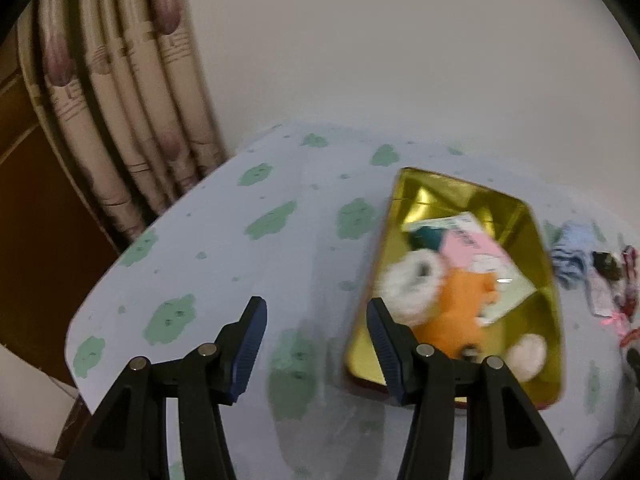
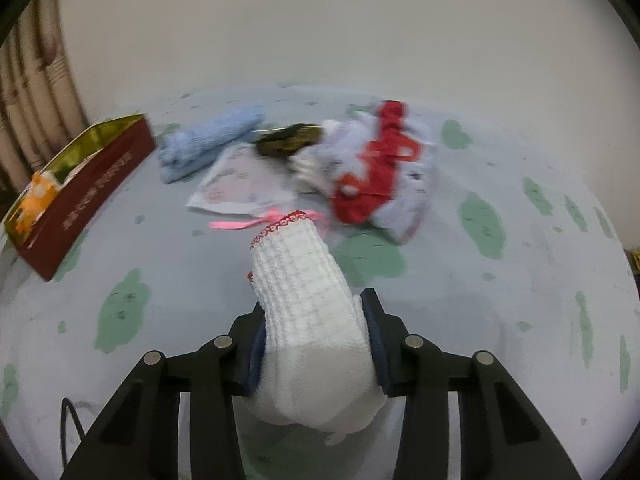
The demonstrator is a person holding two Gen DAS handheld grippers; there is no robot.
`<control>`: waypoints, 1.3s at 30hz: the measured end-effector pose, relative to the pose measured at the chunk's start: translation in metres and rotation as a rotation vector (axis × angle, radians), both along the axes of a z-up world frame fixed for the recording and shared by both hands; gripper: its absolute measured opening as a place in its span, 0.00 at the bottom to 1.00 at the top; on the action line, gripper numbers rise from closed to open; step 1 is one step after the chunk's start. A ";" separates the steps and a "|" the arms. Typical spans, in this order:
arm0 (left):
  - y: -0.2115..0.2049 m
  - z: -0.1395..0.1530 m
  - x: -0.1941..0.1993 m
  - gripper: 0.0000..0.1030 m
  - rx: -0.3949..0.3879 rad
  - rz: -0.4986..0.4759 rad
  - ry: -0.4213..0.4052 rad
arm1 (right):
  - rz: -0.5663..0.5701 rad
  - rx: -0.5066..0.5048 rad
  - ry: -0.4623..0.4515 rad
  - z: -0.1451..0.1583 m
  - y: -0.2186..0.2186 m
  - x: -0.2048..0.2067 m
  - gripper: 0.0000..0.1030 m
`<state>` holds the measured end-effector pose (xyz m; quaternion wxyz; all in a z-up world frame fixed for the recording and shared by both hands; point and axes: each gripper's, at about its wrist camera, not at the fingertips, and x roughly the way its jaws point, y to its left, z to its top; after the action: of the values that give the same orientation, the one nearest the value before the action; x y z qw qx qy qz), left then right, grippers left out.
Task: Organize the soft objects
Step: 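Grasp the blue towel with the left tool while the right tool holds the sock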
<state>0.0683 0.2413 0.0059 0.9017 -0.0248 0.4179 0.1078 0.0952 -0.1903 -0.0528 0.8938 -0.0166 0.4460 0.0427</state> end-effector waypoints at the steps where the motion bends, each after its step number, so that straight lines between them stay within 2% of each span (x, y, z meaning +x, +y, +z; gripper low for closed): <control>1: -0.005 0.001 0.001 0.52 -0.012 -0.014 0.001 | -0.023 0.003 0.003 0.000 -0.009 0.000 0.38; 3: -0.021 0.004 0.004 0.52 -0.034 -0.061 0.008 | -0.074 0.004 0.005 0.000 -0.027 0.000 0.38; 6: -0.052 0.009 0.007 0.52 -0.026 -0.146 0.012 | -0.156 -0.027 0.000 -0.002 -0.058 -0.001 0.38; 10: -0.094 0.016 0.012 0.52 -0.060 -0.274 0.009 | -0.246 0.004 -0.002 -0.007 -0.090 -0.004 0.38; 13: -0.128 0.020 0.018 0.52 -0.131 -0.381 0.025 | -0.265 0.045 0.004 -0.009 -0.097 -0.005 0.39; 17: -0.175 0.017 0.029 0.52 -0.084 -0.466 0.034 | -0.260 0.015 0.004 -0.009 -0.090 -0.004 0.39; 20: -0.201 0.010 0.042 0.52 -0.104 -0.517 0.069 | -0.260 0.023 0.005 -0.009 -0.093 -0.002 0.39; 24: -0.224 -0.002 0.058 0.52 -0.130 -0.554 0.125 | -0.257 0.035 0.009 -0.009 -0.093 -0.004 0.42; 33: -0.273 -0.020 0.105 0.52 -0.046 -0.605 0.173 | -0.255 0.036 0.011 -0.011 -0.095 -0.002 0.44; 39: -0.290 -0.032 0.133 0.52 -0.085 -0.617 0.224 | -0.254 0.043 0.013 -0.012 -0.094 -0.002 0.45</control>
<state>0.2016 -0.0486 -0.0265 0.8383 0.0774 0.5066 -0.1859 0.0932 -0.2848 -0.0643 0.8893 0.0594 0.4493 -0.0611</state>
